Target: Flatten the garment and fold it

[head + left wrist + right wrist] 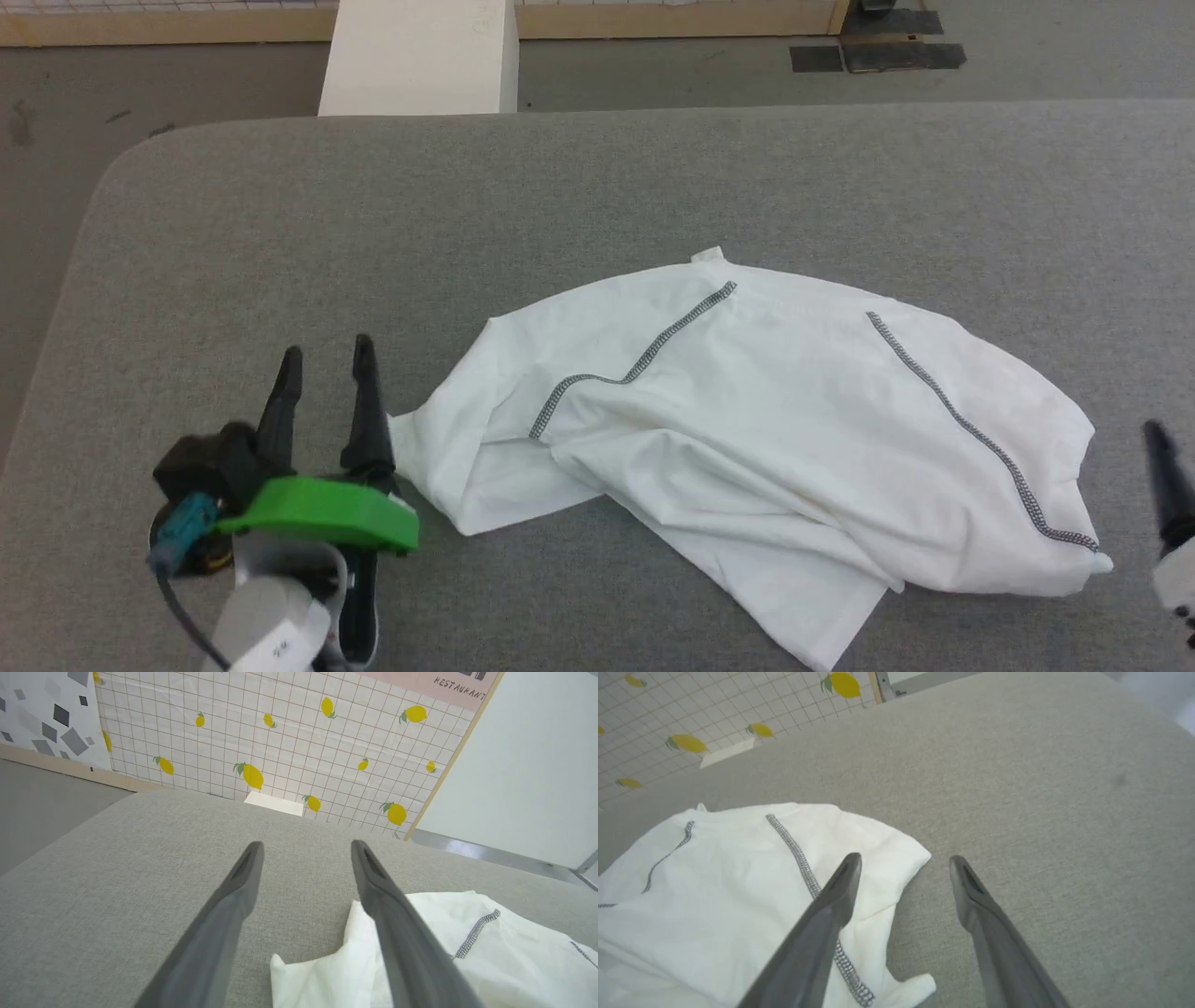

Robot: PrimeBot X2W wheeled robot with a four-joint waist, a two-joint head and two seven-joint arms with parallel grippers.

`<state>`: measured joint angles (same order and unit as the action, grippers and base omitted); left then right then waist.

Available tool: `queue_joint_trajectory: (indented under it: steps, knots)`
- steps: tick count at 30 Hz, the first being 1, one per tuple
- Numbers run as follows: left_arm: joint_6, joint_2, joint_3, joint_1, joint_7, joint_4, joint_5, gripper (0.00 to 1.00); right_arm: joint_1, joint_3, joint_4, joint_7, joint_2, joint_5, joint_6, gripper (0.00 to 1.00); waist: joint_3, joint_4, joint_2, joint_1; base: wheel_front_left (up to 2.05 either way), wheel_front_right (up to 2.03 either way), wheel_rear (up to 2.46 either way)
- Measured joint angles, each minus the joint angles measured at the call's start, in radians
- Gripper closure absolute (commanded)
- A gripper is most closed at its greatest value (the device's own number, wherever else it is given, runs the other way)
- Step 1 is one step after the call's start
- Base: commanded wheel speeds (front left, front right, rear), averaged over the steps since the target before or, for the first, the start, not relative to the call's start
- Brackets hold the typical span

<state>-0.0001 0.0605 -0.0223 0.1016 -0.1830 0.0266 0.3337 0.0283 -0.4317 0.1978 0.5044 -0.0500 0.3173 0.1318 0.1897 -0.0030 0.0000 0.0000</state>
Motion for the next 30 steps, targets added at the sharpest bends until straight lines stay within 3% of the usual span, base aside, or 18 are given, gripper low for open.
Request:
queue_joint_trajectory:
  steps: [6,14,17,20,21,22,23,25,26,30]
  knots:
    - [-0.050,0.041,-0.105,0.223,0.284,0.085,-0.005,0.00,-0.085,-0.082,-0.024,-0.114,-0.002,-0.030,0.000,0.00,0.012,-0.008,0.0000,0.0000,0.00,0.00,0.00]
    - [-0.050,0.095,-0.220,0.457,0.782,0.311,-0.057,0.00,-0.114,-0.033,-0.090,-0.146,0.000,-0.019,0.000,0.00,0.051,-0.044,0.0000,0.0000,0.00,0.00,0.00]
    - [-0.041,0.112,-0.237,0.470,0.902,0.371,-0.064,0.00,-0.115,-0.027,-0.109,-0.165,0.000,-0.016,0.000,0.00,0.069,-0.063,0.0000,0.0000,0.00,0.00,0.00]
    - [-0.033,0.121,-0.248,0.470,0.948,0.385,-0.069,0.00,-0.115,-0.032,-0.117,-0.179,0.000,-0.017,0.000,0.00,0.087,-0.077,0.0001,0.0000,0.00,0.00,0.00]
    - [-0.033,0.121,-0.243,0.470,0.948,0.383,-0.063,0.16,-0.115,-0.033,-0.119,-0.183,0.000,-0.017,0.000,0.00,0.092,-0.081,0.0000,0.0000,0.00,0.00,0.00]
    - [-0.033,0.121,-0.240,0.469,0.946,0.379,-0.058,0.82,-0.115,-0.034,-0.120,-0.187,0.000,-0.017,0.000,0.00,0.096,-0.084,0.0001,0.0000,0.00,0.00,0.00]
    - [-0.035,0.121,-0.239,0.469,0.931,0.370,-0.055,1.00,-0.115,-0.039,-0.120,-0.189,0.000,-0.019,0.000,0.00,0.100,-0.085,0.0000,0.0000,0.00,0.00,0.00]
    - [-0.035,0.107,-0.214,0.463,0.881,0.356,-0.027,1.00,-0.115,-0.045,-0.125,-0.191,-0.001,-0.020,0.000,0.00,0.102,-0.082,0.0000,0.0000,0.00,0.00,0.00]
    - [-0.019,0.064,-0.128,0.432,0.756,0.304,0.056,1.00,-0.116,-0.040,-0.132,-0.197,0.000,-0.022,0.000,0.00,0.091,-0.076,0.0001,0.0001,0.00,0.00,0.00]
    - [0.023,0.041,-0.013,0.396,0.625,0.208,0.142,1.00,-0.116,-0.027,-0.132,-0.196,0.000,-0.027,0.000,0.00,0.077,-0.052,0.0000,0.0001,0.00,0.00,0.00]
